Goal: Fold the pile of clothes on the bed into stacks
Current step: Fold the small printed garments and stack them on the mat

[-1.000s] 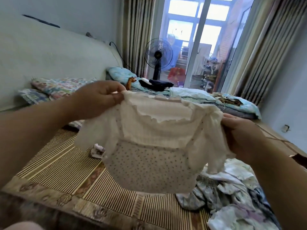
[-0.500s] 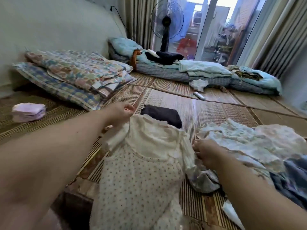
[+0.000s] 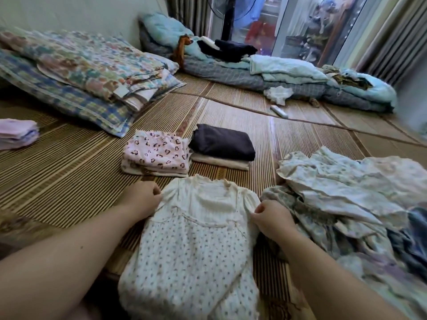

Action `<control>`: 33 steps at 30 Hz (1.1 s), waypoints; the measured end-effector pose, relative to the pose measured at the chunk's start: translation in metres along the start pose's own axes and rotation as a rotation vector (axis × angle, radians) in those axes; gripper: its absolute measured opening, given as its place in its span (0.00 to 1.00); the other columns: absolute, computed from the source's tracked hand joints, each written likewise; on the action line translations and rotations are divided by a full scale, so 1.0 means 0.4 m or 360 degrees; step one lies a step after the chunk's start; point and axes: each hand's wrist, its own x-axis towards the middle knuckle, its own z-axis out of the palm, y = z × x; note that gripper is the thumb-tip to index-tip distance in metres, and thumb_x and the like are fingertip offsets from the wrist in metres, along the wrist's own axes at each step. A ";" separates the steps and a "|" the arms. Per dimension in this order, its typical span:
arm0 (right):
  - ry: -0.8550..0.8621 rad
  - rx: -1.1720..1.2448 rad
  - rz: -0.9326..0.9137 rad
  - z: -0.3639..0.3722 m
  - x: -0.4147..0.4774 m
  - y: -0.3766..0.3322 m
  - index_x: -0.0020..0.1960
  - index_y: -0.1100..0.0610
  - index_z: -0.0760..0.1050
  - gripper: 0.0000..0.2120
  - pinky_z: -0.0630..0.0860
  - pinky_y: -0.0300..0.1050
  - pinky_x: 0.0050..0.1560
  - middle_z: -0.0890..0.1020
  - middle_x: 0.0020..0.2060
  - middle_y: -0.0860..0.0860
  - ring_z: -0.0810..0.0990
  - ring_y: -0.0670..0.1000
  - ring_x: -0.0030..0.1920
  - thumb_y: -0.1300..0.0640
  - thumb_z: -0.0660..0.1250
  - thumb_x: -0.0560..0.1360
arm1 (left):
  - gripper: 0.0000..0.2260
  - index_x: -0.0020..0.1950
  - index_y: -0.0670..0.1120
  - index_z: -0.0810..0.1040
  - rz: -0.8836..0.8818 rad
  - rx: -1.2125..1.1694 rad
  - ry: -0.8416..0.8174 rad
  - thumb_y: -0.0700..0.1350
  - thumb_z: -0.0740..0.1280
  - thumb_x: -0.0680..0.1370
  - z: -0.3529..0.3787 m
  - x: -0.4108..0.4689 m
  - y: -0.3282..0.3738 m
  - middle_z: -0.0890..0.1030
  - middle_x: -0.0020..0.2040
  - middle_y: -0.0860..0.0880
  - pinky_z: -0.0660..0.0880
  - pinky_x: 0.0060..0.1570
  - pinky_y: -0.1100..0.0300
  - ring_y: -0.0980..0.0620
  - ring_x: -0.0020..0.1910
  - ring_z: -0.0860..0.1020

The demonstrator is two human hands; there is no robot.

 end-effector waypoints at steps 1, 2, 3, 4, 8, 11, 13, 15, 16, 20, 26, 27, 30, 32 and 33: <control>0.0007 0.0296 0.0074 -0.013 0.003 0.002 0.39 0.56 0.79 0.04 0.74 0.46 0.40 0.82 0.38 0.54 0.79 0.54 0.40 0.57 0.68 0.71 | 0.06 0.44 0.50 0.77 0.0002 -0.0079 0.0000 0.51 0.64 0.77 -0.004 0.001 0.000 0.82 0.46 0.48 0.74 0.44 0.56 0.48 0.46 0.80; 0.0014 0.0634 0.0147 -0.031 0.006 0.005 0.38 0.57 0.78 0.03 0.75 0.47 0.40 0.81 0.39 0.56 0.78 0.55 0.40 0.60 0.68 0.71 | 0.06 0.44 0.50 0.76 -0.0015 -0.0163 0.0006 0.50 0.63 0.78 -0.012 0.003 -0.001 0.82 0.45 0.48 0.73 0.42 0.56 0.48 0.43 0.79; 0.0024 0.0959 0.0211 -0.051 0.008 0.008 0.39 0.57 0.78 0.03 0.76 0.48 0.38 0.80 0.40 0.58 0.78 0.56 0.40 0.61 0.68 0.71 | 0.06 0.45 0.49 0.76 -0.0045 -0.0236 0.0048 0.49 0.62 0.78 -0.022 0.007 -0.002 0.82 0.46 0.47 0.71 0.42 0.56 0.46 0.44 0.79; 0.0031 0.1222 0.0266 -0.073 0.012 0.011 0.40 0.58 0.77 0.02 0.76 0.48 0.36 0.78 0.42 0.59 0.77 0.57 0.40 0.62 0.67 0.72 | 0.06 0.47 0.48 0.76 -0.0085 -0.0307 0.0107 0.47 0.61 0.79 -0.034 0.014 -0.003 0.81 0.49 0.44 0.69 0.43 0.56 0.44 0.47 0.78; 0.0179 0.1516 0.0300 -0.151 0.049 0.034 0.42 0.56 0.74 0.02 0.79 0.50 0.34 0.77 0.42 0.57 0.78 0.56 0.39 0.62 0.65 0.73 | 0.12 0.58 0.40 0.77 -0.0253 -0.0645 0.0268 0.43 0.59 0.80 -0.084 0.055 -0.011 0.78 0.58 0.37 0.69 0.50 0.53 0.38 0.56 0.75; 0.0113 0.1151 0.0377 -0.131 0.071 0.061 0.46 0.57 0.75 0.06 0.81 0.58 0.44 0.79 0.48 0.60 0.80 0.60 0.46 0.56 0.69 0.75 | 0.12 0.57 0.41 0.79 -0.0290 -0.0506 0.0228 0.45 0.61 0.80 -0.093 0.077 -0.030 0.79 0.57 0.38 0.68 0.47 0.55 0.40 0.55 0.76; -0.0139 0.1000 0.0530 -0.085 0.058 0.070 0.50 0.55 0.76 0.11 0.79 0.53 0.41 0.80 0.48 0.57 0.81 0.58 0.47 0.49 0.72 0.74 | 0.12 0.57 0.40 0.79 -0.0318 -0.0497 0.0079 0.46 0.63 0.80 -0.082 0.080 -0.040 0.80 0.57 0.38 0.70 0.47 0.57 0.39 0.55 0.77; -0.0239 0.0921 0.0619 -0.051 0.052 0.071 0.51 0.59 0.79 0.15 0.74 0.46 0.38 0.81 0.46 0.56 0.81 0.55 0.45 0.50 0.75 0.71 | 0.14 0.54 0.40 0.80 -0.0327 -0.0508 -0.0134 0.50 0.68 0.78 -0.071 0.072 -0.051 0.81 0.55 0.41 0.73 0.51 0.55 0.41 0.55 0.78; -0.0239 0.0853 0.0632 -0.045 0.055 0.070 0.50 0.62 0.80 0.16 0.72 0.44 0.36 0.82 0.45 0.57 0.80 0.54 0.43 0.52 0.76 0.70 | 0.15 0.51 0.42 0.80 -0.0324 -0.0506 -0.0219 0.53 0.71 0.75 -0.068 0.066 -0.056 0.81 0.52 0.44 0.74 0.51 0.54 0.43 0.53 0.79; 0.0026 0.0765 0.0472 -0.049 0.075 0.048 0.41 0.63 0.80 0.06 0.69 0.43 0.34 0.80 0.38 0.56 0.75 0.53 0.37 0.60 0.73 0.70 | 0.10 0.43 0.45 0.81 -0.0285 -0.0290 -0.0289 0.49 0.76 0.68 -0.076 0.062 -0.056 0.82 0.43 0.47 0.75 0.40 0.58 0.48 0.42 0.80; 0.0444 0.0789 0.0326 -0.078 0.089 0.017 0.40 0.59 0.70 0.08 0.66 0.47 0.35 0.73 0.36 0.55 0.71 0.55 0.37 0.56 0.61 0.75 | 0.06 0.40 0.49 0.78 -0.0236 -0.0580 -0.0039 0.48 0.71 0.74 -0.079 0.069 -0.056 0.81 0.41 0.49 0.68 0.32 0.58 0.50 0.38 0.78; 0.0476 0.0676 0.0306 -0.084 0.092 0.013 0.44 0.59 0.71 0.06 0.67 0.47 0.38 0.75 0.38 0.56 0.73 0.57 0.40 0.56 0.62 0.76 | 0.05 0.40 0.49 0.78 -0.0221 -0.0639 0.0004 0.48 0.71 0.74 -0.083 0.065 -0.056 0.81 0.40 0.48 0.68 0.32 0.59 0.50 0.38 0.78; 0.0557 0.0441 0.0160 -0.096 0.086 -0.022 0.50 0.59 0.73 0.07 0.67 0.45 0.40 0.78 0.42 0.56 0.77 0.58 0.44 0.57 0.62 0.76 | 0.05 0.43 0.49 0.78 -0.0115 -0.0625 0.0078 0.50 0.69 0.75 -0.103 0.052 -0.034 0.81 0.41 0.47 0.73 0.31 0.59 0.48 0.38 0.80; 0.0474 0.0390 0.0025 -0.089 0.071 -0.070 0.50 0.59 0.74 0.07 0.72 0.47 0.37 0.79 0.40 0.55 0.78 0.57 0.41 0.56 0.62 0.77 | 0.06 0.45 0.48 0.78 -0.0027 -0.0702 0.0007 0.50 0.68 0.77 -0.110 0.037 0.009 0.81 0.41 0.45 0.74 0.26 0.60 0.48 0.36 0.81; 0.0342 0.0452 -0.0023 -0.080 0.059 -0.098 0.49 0.59 0.74 0.06 0.77 0.50 0.38 0.79 0.40 0.55 0.80 0.56 0.41 0.56 0.63 0.78 | 0.05 0.45 0.48 0.77 0.0014 -0.0814 -0.0095 0.49 0.68 0.77 -0.110 0.027 0.037 0.81 0.42 0.44 0.75 0.26 0.61 0.49 0.35 0.81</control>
